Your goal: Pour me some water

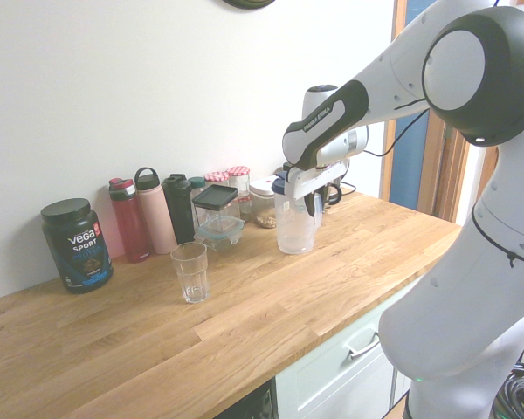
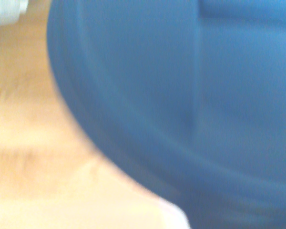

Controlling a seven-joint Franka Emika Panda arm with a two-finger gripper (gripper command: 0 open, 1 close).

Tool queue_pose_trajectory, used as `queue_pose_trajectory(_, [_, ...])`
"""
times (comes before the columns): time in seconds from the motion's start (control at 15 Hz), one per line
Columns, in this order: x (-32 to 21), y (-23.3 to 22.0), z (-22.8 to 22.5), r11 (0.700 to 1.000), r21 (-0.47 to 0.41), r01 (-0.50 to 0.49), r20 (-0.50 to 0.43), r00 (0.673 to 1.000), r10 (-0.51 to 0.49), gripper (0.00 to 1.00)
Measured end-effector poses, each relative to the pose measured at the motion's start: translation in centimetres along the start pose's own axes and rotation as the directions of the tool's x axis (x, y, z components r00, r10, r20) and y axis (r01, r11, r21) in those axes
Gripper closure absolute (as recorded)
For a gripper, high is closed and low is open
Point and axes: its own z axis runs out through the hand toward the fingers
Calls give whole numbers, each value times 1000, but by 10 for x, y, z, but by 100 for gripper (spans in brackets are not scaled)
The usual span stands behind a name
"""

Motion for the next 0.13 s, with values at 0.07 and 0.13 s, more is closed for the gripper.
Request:
queue_pose_trajectory(0.07, [-4,3,3,1000,-30,4,44,999,-3,0])
queue_pose_trajectory(0.13, [-7,7,3,997,-72,13,93,996,-6,0])
